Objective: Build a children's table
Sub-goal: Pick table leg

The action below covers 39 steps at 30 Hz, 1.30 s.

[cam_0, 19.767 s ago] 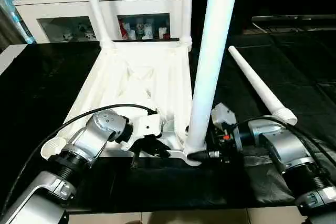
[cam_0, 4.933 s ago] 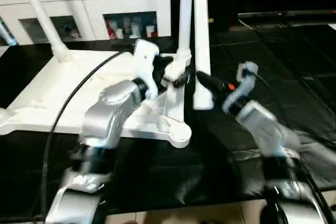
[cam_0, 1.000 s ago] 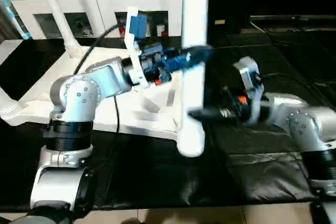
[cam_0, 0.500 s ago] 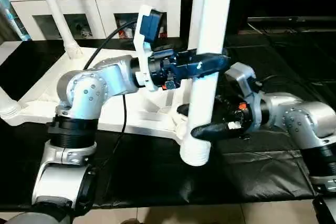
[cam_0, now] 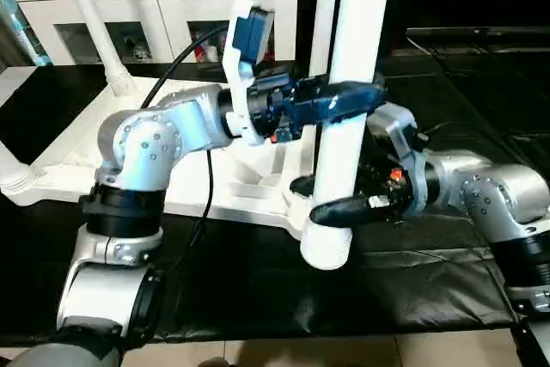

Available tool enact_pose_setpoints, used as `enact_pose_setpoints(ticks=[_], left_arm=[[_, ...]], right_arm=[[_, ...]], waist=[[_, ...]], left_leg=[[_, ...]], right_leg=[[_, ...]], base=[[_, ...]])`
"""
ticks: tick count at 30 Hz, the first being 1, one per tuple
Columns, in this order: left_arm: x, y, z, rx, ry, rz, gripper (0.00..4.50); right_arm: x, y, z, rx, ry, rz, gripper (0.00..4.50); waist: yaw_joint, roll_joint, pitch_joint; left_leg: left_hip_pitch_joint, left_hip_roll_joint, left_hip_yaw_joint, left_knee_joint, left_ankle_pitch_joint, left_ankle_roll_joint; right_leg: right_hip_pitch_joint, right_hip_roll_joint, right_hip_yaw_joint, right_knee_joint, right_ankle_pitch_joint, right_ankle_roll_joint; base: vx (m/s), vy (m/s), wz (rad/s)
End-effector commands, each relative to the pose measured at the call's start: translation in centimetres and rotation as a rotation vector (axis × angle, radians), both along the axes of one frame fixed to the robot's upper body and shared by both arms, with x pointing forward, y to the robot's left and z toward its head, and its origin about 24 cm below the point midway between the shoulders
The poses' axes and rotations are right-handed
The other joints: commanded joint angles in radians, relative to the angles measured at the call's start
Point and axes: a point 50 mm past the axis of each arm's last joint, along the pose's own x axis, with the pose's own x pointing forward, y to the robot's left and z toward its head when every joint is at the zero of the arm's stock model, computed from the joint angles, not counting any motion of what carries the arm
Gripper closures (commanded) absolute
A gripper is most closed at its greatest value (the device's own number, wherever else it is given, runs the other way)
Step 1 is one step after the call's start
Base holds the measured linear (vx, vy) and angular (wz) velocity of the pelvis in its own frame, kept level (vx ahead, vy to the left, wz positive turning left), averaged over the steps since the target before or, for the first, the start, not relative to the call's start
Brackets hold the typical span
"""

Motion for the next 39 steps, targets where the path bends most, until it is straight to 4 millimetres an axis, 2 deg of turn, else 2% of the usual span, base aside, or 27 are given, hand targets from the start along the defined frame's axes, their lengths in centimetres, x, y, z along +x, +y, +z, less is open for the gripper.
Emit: enact_pose_setpoints(ticks=[1,8,9,15,17,19,23,26,27,30,31,32,34,37,39], left_arm=[[0.0,-0.1,0.7,-0.01,-0.029,0.004,2.69],[-0.1,-0.3,0.8,-0.01,-0.037,-0.009,2.69],[-0.1,-0.3,0.7,-0.01,-0.038,-0.012,2.69],[-0.3,-0.4,0.7,-0.001,-0.042,-0.027,2.7],[-0.4,-0.5,0.7,0.002,-0.044,-0.032,2.7],[-0.5,-0.6,0.6,0.004,-0.044,-0.032,2.7],[-0.4,-0.8,0.8,0.002,-0.045,-0.03,2.7],[-0.5,-0.9,0.9,-0.007,-0.046,-0.038,2.7],[-0.6,-0.9,1.0,-0.016,-0.046,-0.04,2.0],[0.0,-1.1,1.3,-0.041,-0.031,0.027,1.97],[0.0,-1.1,1.3,-0.042,-0.03,0.032,1.88],[0.1,-1.2,1.2,-0.041,-0.029,0.038,1.59],[0.1,-1.2,1.2,-0.041,-0.029,0.039,1.53],[0.7,-1.5,0.4,-0.035,-0.024,0.153,1.34],[1.5,-1.4,0.0,-0.077,0.029,0.268,1.31]], right_arm=[[-0.1,0.0,-0.1,-0.006,-0.009,0.008,1.74],[-0.2,0.2,-0.3,-0.01,-0.009,0.005,1.74],[-0.2,0.2,-0.4,-0.009,-0.005,0.004,2.01],[-0.2,0.2,-0.4,-0.003,0.016,-0.002,2.39],[0.0,0.2,-0.4,-0.003,0.008,-0.021,2.42],[0.1,0.3,-0.4,-0.003,0.003,-0.033,2.45],[0.1,0.3,-0.5,0.007,0.021,-0.054,2.46],[0.0,0.4,-0.6,0.013,0.024,-0.058,2.46],[0.0,0.4,-0.6,0.018,0.024,-0.063,2.46],[-0.2,0.6,-0.8,0.045,0.026,-0.1,2.47],[-0.2,0.6,-0.8,0.047,0.026,-0.102,2.47],[-0.2,0.7,-0.8,0.052,0.024,-0.107,2.5],[-0.2,0.7,-0.8,0.053,0.024,-0.107,2.51],[-0.3,1.2,-0.8,0.117,0.027,-0.159,2.52],[-0.3,1.6,-1.0,0.172,0.024,-0.219,2.55]], waist=[[0.006,-0.022,-0.079],[0.006,-0.022,-0.08],[0.006,-0.023,-0.081],[0.006,-0.021,-0.08],[0.006,-0.016,-0.08],[0.005,-0.018,-0.08],[0.004,-0.013,-0.08],[0.004,-0.014,-0.081],[0.004,-0.013,-0.081],[0.005,-0.014,-0.081],[0.005,-0.014,-0.081],[0.005,-0.015,-0.082],[0.006,-0.014,-0.082],[0.005,-0.013,-0.079],[0.004,-0.014,-0.081]], left_leg=[[0.003,0.006,0.004,-0.061,-0.111,0.05],[0.002,0.006,0.004,-0.061,-0.105,0.051],[0.002,0.006,0.004,-0.06,-0.099,0.053],[0.003,0.006,0.005,-0.06,-0.107,0.053],[0.003,0.006,0.004,-0.06,-0.108,0.052],[0.003,0.005,0.004,-0.06,-0.111,0.051],[0.004,0.006,0.003,-0.061,-0.117,0.048],[0.004,0.006,0.003,-0.061,-0.116,0.048],[0.004,0.006,0.003,-0.061,-0.115,0.048],[0.003,0.006,0.003,-0.061,-0.11,0.047],[0.003,0.006,0.003,-0.06,-0.108,0.047],[0.004,0.006,0.003,-0.061,-0.109,0.05],[0.003,0.005,0.003,-0.061,-0.11,0.051],[0.003,0.007,0.002,-0.063,-0.122,0.045],[0.002,0.006,0.002,-0.063,-0.12,0.041]], right_leg=[[0.07,-0.037,0.035,-0.075,-0.32,-0.17],[0.071,-0.036,0.035,-0.073,-0.303,-0.178],[0.072,-0.037,0.036,-0.071,-0.295,-0.18],[0.07,-0.036,0.035,-0.075,-0.312,-0.174],[0.07,-0.036,0.035,-0.074,-0.312,-0.173],[0.07,-0.036,0.034,-0.075,-0.311,-0.174],[0.07,-0.035,0.034,-0.075,-0.307,-0.177],[0.071,-0.035,0.034,-0.074,-0.3,-0.181],[0.072,-0.035,0.034,-0.074,-0.295,-0.182],[0.072,-0.036,0.035,-0.074,-0.29,-0.182],[0.072,-0.037,0.034,-0.075,-0.29,-0.182],[0.071,-0.036,0.033,-0.075,-0.292,-0.182],[0.072,-0.036,0.033,-0.077,-0.3,-0.178],[0.07,-0.037,0.034,-0.083,-0.322,-0.161],[0.071,-0.038,0.032,-0.082,-0.314,-0.161]], base=[[0.0,0.0,0.0],[0.0,0.0,0.0],[0.0,0.0,0.0],[0.0,0.0,0.0],[0.0,0.0,0.0],[0.0,0.0,0.0],[0.0,0.0,0.0],[0.0,0.0,0.0],[0.0,0.0,0.0],[0.0,0.0,0.0],[0.0,0.0,0.0],[0.0,0.0,0.0],[0.0,0.0,0.0],[0.0,0.0,0.0],[0.0,0.0,0.0]])
